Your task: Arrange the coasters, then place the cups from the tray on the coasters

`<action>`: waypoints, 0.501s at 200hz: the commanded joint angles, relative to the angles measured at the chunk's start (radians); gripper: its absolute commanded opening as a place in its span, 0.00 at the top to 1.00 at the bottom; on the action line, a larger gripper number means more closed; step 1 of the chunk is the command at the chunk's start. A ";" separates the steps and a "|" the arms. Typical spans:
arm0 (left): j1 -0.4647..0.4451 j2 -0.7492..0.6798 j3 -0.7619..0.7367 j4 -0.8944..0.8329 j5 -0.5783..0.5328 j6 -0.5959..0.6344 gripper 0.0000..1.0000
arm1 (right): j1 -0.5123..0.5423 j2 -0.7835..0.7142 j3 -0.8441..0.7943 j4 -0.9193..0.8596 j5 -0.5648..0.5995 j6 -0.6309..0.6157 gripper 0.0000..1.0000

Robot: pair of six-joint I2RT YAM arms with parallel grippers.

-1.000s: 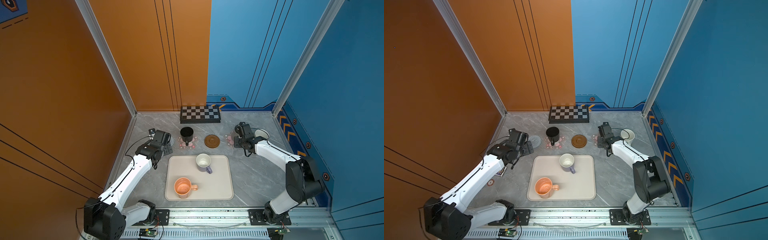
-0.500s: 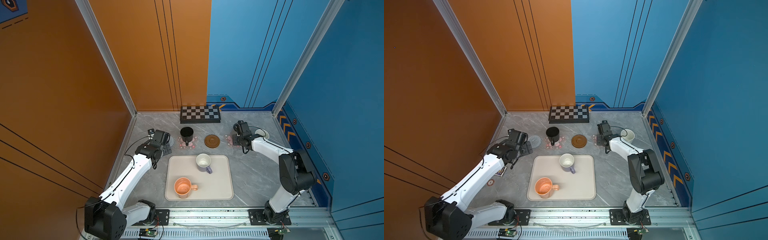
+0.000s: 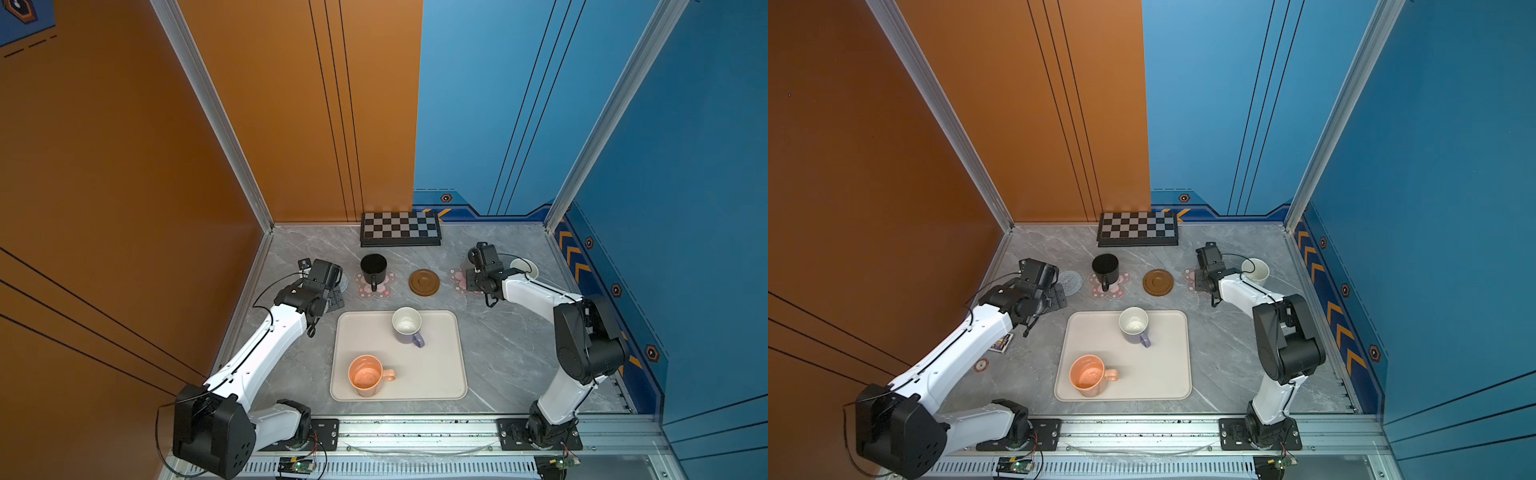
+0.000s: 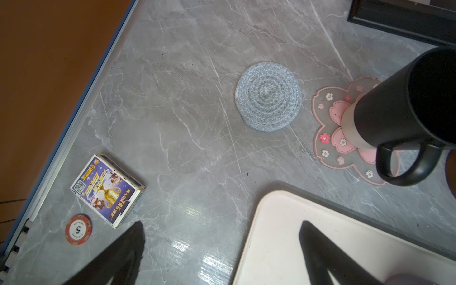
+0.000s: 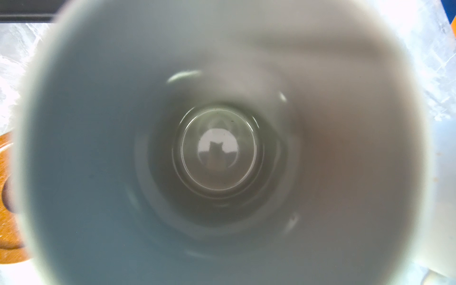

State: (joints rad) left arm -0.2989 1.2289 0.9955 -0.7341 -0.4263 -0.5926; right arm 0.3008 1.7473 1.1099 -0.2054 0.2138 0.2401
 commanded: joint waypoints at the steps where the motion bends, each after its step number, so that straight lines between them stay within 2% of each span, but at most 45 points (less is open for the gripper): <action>1: 0.011 0.006 0.026 -0.025 -0.014 -0.005 0.02 | -0.004 -0.013 0.029 0.088 0.021 0.015 1.00; 100: 0.012 0.017 0.025 -0.024 -0.002 -0.004 0.02 | 0.025 -0.055 -0.013 0.044 0.034 0.023 1.00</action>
State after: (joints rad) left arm -0.2981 1.2362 0.9955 -0.7338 -0.4255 -0.5926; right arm 0.3145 1.7466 1.1065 -0.2005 0.2138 0.2436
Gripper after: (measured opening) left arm 0.980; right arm 0.147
